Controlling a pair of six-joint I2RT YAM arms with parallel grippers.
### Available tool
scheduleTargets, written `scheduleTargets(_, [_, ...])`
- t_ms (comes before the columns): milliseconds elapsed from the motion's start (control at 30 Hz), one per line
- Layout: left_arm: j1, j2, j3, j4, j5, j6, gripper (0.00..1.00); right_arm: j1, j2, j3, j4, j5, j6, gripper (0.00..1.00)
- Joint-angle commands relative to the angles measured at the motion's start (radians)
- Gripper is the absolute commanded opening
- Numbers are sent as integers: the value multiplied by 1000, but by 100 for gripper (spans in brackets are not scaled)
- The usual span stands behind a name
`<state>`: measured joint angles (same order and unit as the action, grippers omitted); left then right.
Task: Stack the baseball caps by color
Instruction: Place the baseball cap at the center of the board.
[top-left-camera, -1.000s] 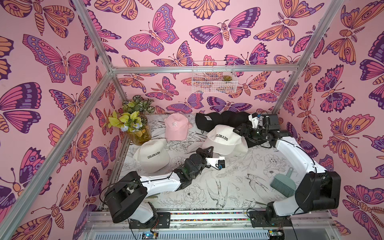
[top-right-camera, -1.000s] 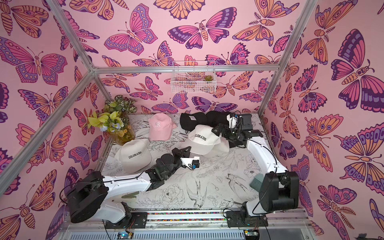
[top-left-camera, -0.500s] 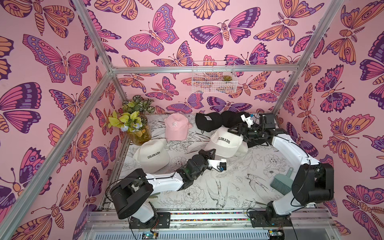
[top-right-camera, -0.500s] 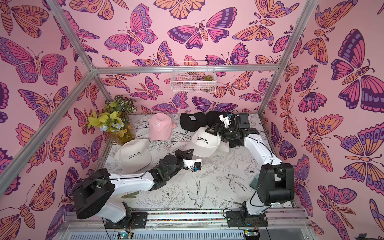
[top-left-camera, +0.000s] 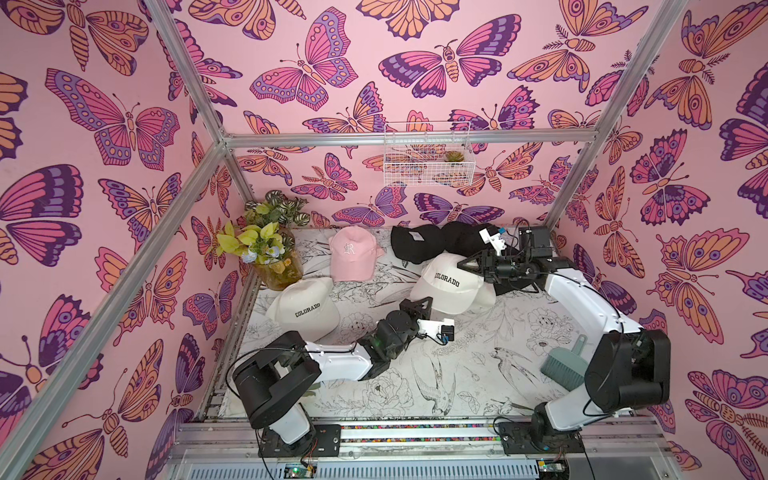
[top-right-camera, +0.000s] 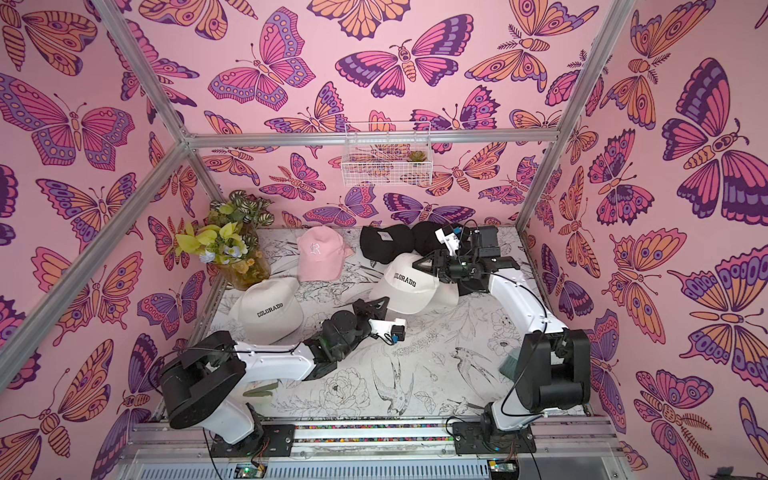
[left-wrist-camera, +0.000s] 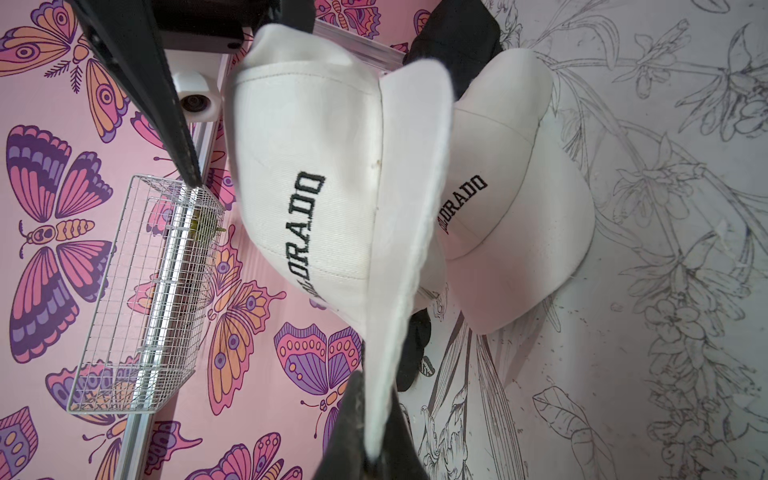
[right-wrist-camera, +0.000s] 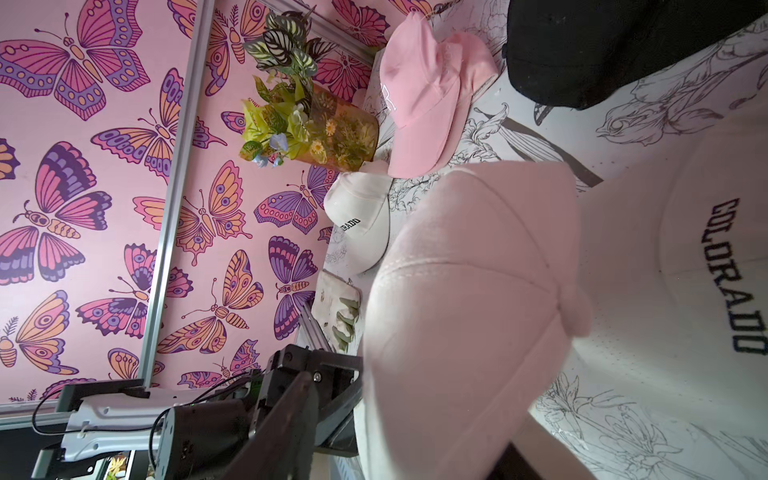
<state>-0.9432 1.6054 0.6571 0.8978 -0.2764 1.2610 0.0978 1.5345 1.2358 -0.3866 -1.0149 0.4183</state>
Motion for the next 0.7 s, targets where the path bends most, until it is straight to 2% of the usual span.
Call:
scheduleTargets(0, [3, 32, -9, 23, -14, 19, 0, 10, -60, 3, -52, -38, -34, 47])
scheduleTargets(100, [-6, 53, -11, 36, -24, 28, 0, 10, -76, 6, -40, -39, -30, 37])
scheduleTargets(200, [-12, 72, -20, 68, -31, 20, 0, 10, -88, 7, -15, -27, -15, 13])
scheduleTargets(300, [-12, 79, -34, 111, -43, -13, 0, 10, -98, 5, 0, -4, -16, 2])
scheduleTargets(333, [-12, 76, -43, 129, -45, -38, 14, 10, -103, 5, 4, 10, -19, 0])
scheduleTargets(367, [-11, 67, -54, 144, -46, -69, 37, 10, -108, 3, 9, 22, -19, 0])
scheduleTargets(400, [-12, 52, -71, 147, -41, -134, 71, 10, -114, 0, 24, 36, -20, 0])
scheduleTargets(433, [-12, 27, -89, 127, -32, -214, 92, 10, -122, -8, 51, 50, -17, 0])
scheduleTargets(467, [-8, -1, -100, 91, -25, -291, 99, 10, -125, -17, 83, 62, -12, 0])
scheduleTargets(600, [34, -136, -134, -133, 79, -679, 100, 15, -100, -48, 242, 68, 13, 0])
scheduleTargets(667, [53, -191, -155, -173, 86, -813, 100, 27, -80, -49, 279, 70, 3, 0])
